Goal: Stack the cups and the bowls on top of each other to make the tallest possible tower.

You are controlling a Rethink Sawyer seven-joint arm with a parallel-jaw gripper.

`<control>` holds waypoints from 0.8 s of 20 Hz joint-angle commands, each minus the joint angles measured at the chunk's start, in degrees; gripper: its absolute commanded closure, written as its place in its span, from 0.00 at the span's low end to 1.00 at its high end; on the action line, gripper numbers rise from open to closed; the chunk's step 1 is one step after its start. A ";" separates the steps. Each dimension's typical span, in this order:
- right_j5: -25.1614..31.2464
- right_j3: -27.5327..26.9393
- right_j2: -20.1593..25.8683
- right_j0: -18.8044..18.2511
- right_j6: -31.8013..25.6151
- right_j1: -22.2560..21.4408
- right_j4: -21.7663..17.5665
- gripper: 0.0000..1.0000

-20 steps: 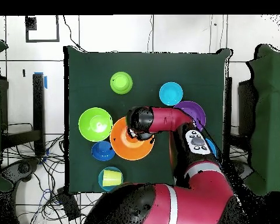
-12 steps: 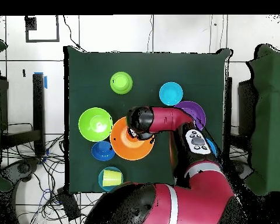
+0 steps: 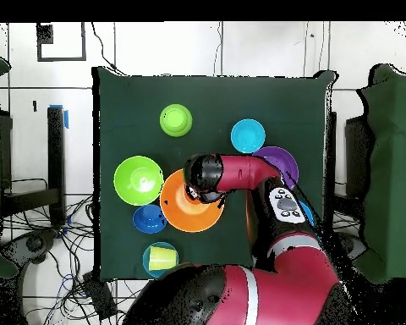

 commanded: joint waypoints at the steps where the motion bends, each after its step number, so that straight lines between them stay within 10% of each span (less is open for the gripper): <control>1: 0.79 -3.37 2.58 -0.31 -2.48 1.38 -4.56 0.00; 16: 9.11 0.57 2.64 -0.44 -3.21 -7.99 -2.37 0.00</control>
